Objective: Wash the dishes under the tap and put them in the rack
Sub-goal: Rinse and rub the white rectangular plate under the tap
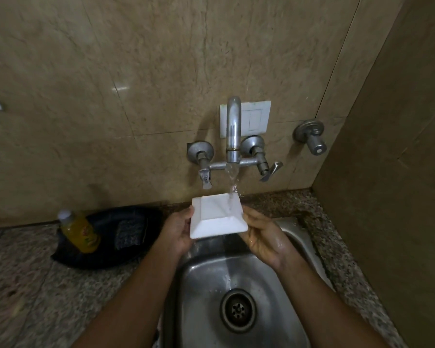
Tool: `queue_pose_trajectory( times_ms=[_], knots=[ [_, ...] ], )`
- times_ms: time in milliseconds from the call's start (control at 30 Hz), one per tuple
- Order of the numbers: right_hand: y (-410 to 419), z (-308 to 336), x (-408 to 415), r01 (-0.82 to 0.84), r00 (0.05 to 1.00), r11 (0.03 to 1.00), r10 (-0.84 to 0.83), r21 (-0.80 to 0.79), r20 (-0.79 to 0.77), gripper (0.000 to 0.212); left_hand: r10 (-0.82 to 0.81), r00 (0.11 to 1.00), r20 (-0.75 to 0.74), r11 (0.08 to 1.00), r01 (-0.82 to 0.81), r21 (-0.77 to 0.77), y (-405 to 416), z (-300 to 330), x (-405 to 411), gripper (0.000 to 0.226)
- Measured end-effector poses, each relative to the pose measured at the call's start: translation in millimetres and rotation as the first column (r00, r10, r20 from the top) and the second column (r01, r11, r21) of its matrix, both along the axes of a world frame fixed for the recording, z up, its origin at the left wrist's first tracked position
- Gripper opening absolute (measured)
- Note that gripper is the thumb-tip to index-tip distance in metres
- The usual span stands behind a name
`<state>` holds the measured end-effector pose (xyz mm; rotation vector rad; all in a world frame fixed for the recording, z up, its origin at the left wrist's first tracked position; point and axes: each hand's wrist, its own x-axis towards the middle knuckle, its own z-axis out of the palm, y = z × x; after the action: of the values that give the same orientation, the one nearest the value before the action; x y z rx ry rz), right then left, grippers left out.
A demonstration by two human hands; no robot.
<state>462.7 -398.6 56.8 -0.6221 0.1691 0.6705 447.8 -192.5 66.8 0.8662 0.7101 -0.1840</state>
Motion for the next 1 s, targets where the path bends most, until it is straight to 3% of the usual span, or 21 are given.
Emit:
queue_pose_trajectory(
  times_ms=[200,367,400,433,467,500,533,567,633,667,767,800,933,1000],
  knots=[
    [-0.8,-3.5,-14.6,-0.062,0.984,0.975,0.096,-0.214,0.152,0.046,-0.065,0.993,0.100,0.992,0.075,-0.098,1.7,-4.1,-21.3,0.036],
    [-1.7,-4.1,-22.6,-0.003,0.949,0.873,0.156,-0.487,0.274,0.053,-0.039,0.991,0.127,0.999,0.040,-0.007,-1.3,-7.9,-29.6,0.020],
    [0.2,-3.4,-25.1,0.056,0.925,0.796,0.185,-0.602,0.330,0.055,-0.039,0.991,0.125,0.999,0.037,0.022,-2.6,-9.7,-31.9,0.019],
    [2.4,-4.1,-28.0,0.157,0.885,0.654,0.239,-0.740,0.400,0.056,-0.038,0.992,0.123,0.998,0.032,0.053,-5.1,-10.6,-34.3,0.020],
    [4.6,-5.9,-32.5,0.282,0.811,0.447,0.360,-0.849,0.460,0.057,-0.029,0.992,0.120,0.996,0.019,0.086,-8.5,-12.7,-35.3,0.021],
    [8.0,-8.9,-38.0,0.432,0.690,0.227,0.540,-0.873,0.482,0.060,-0.018,0.993,0.119,0.994,0.005,0.110,-12.6,-13.8,-36.1,0.021],
    [11.1,-13.0,-45.6,0.575,0.544,0.071,0.711,-0.815,0.446,0.063,-0.008,0.993,0.118,0.990,-0.008,0.138,-17.0,-15.2,-36.0,0.020],
    [13.6,-17.6,-53.1,0.673,0.407,0.013,0.828,-0.739,0.386,0.067,-0.001,0.993,0.117,0.986,-0.019,0.167,-21.3,-15.3,-35.5,0.019],
    [14.9,-24.9,-61.2,0.737,0.256,0.014,0.919,-0.676,0.299,0.071,-0.004,0.993,0.118,0.972,-0.024,0.234,-28.7,-15.1,-34.1,0.017],
    [15.2,-25.9,-59.1,0.744,0.247,0.012,0.924,-0.668,0.292,0.071,-0.014,0.992,0.126,0.968,-0.019,0.252,-31.5,-15.6,-32.8,0.017],
    [19.7,-21.3,-47.5,0.740,0.375,-0.057,0.862,-0.670,0.341,0.072,-0.048,0.989,0.141,0.953,0.003,0.304,-38.0,-8.5,-26.0,0.012],
    [20.9,-19.4,-48.8,0.744,0.377,-0.047,0.853,-0.667,0.360,0.074,-0.050,0.988,0.144,0.946,0.000,0.325,-38.7,-6.4,-23.3,0.012],
    [12.2,-18.9,-61.7,0.801,0.143,0.095,0.928,-0.591,0.343,0.070,-0.073,0.982,0.176,0.930,0.003,0.367,-39.0,2.9,-16.2,0.013],
    [13.1,-15.4,-57.9,0.809,0.218,0.063,0.891,-0.585,0.398,0.068,-0.098,0.978,0.186,0.928,0.023,0.371,-43.5,5.9,-11.5,0.013]
  ],
)
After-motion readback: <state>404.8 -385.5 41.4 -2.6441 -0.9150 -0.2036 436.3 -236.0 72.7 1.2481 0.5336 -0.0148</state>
